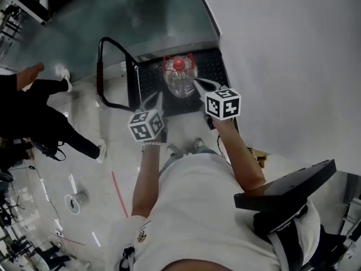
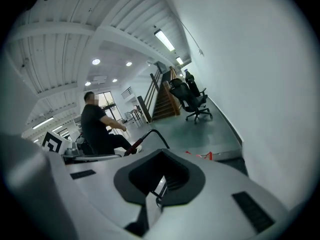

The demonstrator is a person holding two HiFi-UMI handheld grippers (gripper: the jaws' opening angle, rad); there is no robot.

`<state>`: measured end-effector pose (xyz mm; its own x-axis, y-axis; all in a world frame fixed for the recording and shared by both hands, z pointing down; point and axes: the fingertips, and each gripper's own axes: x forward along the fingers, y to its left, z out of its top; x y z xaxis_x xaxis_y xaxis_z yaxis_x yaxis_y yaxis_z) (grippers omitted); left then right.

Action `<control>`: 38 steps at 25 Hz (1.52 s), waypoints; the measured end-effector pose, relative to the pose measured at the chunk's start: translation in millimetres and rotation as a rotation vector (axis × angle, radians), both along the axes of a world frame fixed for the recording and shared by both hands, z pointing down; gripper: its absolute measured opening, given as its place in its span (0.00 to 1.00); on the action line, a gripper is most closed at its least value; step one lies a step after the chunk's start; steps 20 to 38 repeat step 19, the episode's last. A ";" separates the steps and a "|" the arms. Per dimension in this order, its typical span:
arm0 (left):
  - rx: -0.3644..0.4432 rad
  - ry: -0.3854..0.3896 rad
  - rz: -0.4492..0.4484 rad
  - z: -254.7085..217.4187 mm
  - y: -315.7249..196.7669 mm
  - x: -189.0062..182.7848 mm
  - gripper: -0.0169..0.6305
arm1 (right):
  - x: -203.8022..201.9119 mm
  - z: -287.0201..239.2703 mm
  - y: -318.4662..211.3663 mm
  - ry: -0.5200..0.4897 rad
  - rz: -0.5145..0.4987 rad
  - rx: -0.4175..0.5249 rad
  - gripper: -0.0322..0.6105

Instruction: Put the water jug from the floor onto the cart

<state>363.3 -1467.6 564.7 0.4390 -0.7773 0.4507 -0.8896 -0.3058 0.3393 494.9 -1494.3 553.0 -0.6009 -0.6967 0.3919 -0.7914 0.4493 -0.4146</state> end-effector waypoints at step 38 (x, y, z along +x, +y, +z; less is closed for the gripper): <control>-0.022 0.011 0.028 -21.5 35.8 -56.8 0.03 | -60.3 -30.9 48.0 0.033 0.032 -0.019 0.07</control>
